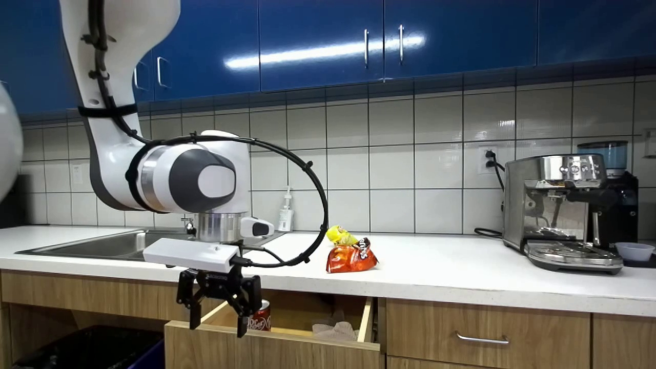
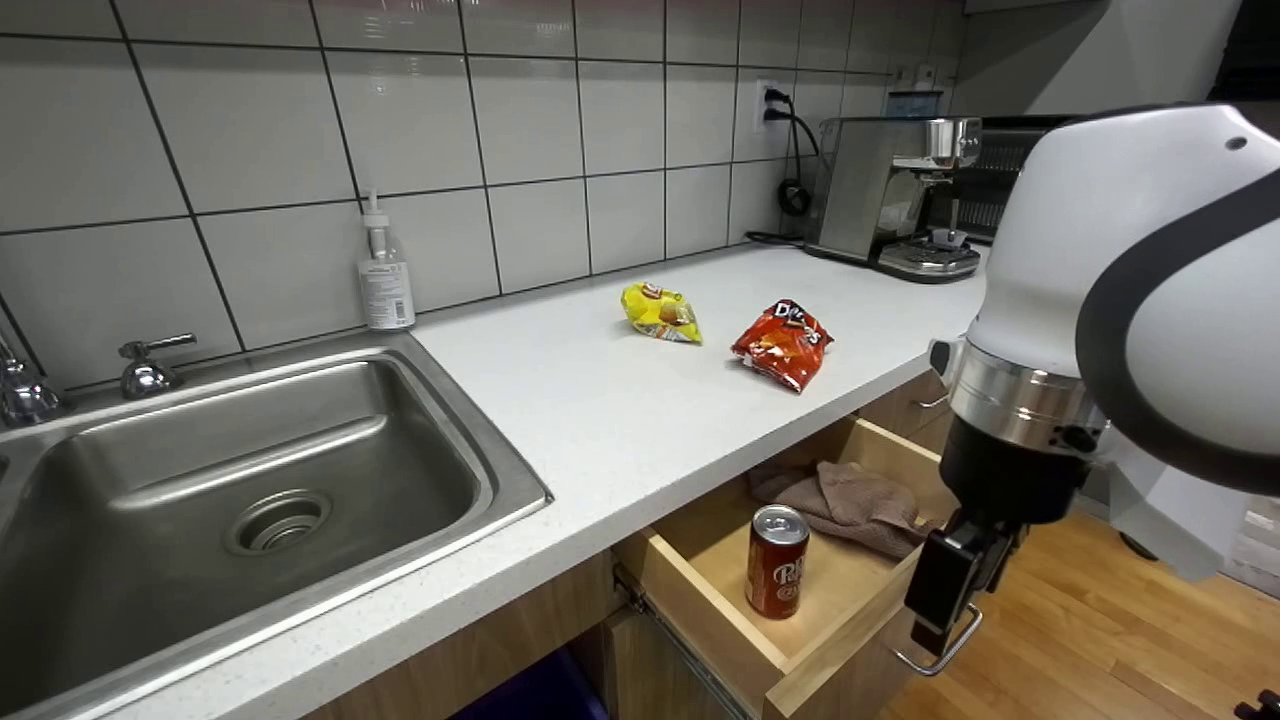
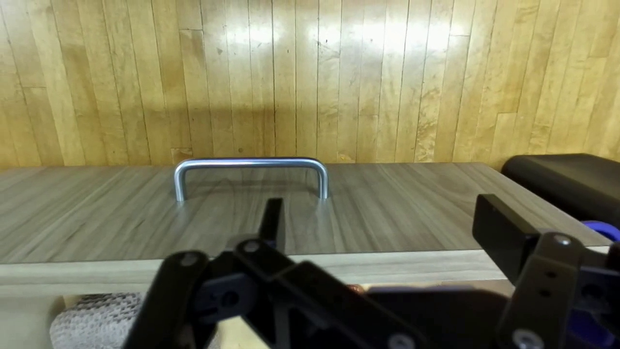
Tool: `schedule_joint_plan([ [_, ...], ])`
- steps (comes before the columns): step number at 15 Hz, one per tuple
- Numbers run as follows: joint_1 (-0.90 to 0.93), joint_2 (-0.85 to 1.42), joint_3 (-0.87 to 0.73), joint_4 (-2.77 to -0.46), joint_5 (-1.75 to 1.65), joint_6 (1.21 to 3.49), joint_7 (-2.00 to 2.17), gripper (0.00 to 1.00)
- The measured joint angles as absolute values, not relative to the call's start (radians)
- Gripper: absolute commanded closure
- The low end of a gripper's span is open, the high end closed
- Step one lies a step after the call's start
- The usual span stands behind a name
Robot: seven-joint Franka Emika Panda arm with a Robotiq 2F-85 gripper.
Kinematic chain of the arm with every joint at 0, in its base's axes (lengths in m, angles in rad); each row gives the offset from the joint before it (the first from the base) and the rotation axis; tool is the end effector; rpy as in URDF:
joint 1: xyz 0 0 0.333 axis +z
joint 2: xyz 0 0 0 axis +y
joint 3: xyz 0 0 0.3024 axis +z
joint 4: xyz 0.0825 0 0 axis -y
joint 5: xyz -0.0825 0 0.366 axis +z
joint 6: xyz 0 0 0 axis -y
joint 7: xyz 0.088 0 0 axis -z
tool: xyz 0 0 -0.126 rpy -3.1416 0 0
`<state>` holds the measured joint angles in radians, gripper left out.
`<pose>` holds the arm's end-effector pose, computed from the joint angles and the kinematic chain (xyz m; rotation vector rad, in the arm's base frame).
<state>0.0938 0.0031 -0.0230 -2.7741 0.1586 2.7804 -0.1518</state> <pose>0.3784 0.0208 0.1967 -3.0835 -0.1146 -0.0084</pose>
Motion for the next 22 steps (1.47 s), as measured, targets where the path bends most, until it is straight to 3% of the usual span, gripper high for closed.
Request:
schedule_joint_plan([
  [9,0.08,0.042,-0.024,-2.774,-0.055,2.806,0.057,0.0],
  [22,0.067,0.097,-0.043,-2.774,-0.081,2.877,0.096,0.0],
])
